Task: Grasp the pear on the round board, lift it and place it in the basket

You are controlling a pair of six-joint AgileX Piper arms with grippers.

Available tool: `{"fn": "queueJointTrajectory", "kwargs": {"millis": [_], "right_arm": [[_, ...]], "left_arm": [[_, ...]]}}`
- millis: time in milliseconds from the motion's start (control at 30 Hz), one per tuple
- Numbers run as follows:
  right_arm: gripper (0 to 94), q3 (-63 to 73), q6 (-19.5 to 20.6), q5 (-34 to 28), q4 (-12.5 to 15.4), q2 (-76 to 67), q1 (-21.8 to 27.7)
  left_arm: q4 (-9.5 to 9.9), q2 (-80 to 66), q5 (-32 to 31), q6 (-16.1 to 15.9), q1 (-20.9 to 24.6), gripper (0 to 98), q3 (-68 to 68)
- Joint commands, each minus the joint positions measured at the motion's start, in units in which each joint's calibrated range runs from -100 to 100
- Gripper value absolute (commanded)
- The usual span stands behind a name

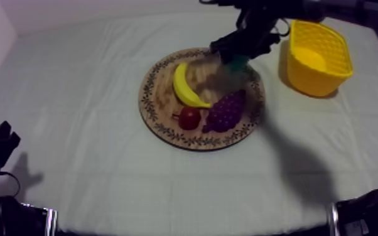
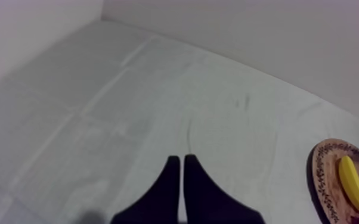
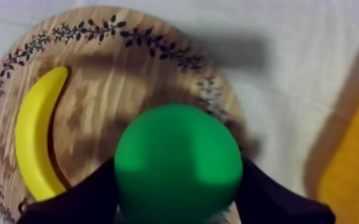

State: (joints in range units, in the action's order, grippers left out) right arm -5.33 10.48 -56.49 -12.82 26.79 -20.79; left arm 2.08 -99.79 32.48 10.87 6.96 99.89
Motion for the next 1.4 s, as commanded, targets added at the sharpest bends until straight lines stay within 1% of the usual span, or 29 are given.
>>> {"fn": "queueJointTrajectory", "kwargs": {"millis": [0, 100, 167, 367, 567, 767, 967, 1100, 1367], "right_arm": [[50.7, -1.95, -1.62, -1.04, 0.27, -6.08, 0.88], [50.8, -4.14, -3.76, -2.55, 1.18, -10.97, 2.48], [50.8, -5.28, -5.77, -3.67, 2.33, -13.92, 3.89], [51.8, -7.1, -11.12, -6.81, 5.23, -20.76, 9.44], [53.2, -7.69, -13.94, -8.11, 6.44, -22.68, 15.03], [53.3, -8.63, -14.47, -6.27, 5.84, -20.0, 18.85], [53.0, -7.44, -14.16, -3.86, 5.03, -14.0, 20.96], [53.7, -6.15, -13.57, -2.29, 4.48, -9.54, 21.39], [54.0, -4.14, -11.53, 0.53, 2.77, -0.99, 20.73]], "left_arm": [[0.0, -0.04, 0.02, 0.0, 0.03, 0.1, 0.0], [0.0, -0.04, 0.02, 0.0, 0.03, 0.1, 0.0], [0.0, -0.04, 0.02, 0.0, 0.03, 0.1, 0.0], [0.0, -0.04, 0.02, 0.0, 0.03, 0.1, 0.0], [0.0, -0.04, 0.02, 0.0, 0.03, 0.1, 0.0], [0.0, -0.04, 0.02, 0.0, 0.03, 0.1, 0.0], [0.0, -0.04, 0.02, 0.0, 0.03, 0.1, 0.0], [0.0, -0.04, 0.02, 0.0, 0.03, 0.1, 0.0], [0.0, -0.04, 0.02, 0.0, 0.03, 0.1, 0.0]]}}
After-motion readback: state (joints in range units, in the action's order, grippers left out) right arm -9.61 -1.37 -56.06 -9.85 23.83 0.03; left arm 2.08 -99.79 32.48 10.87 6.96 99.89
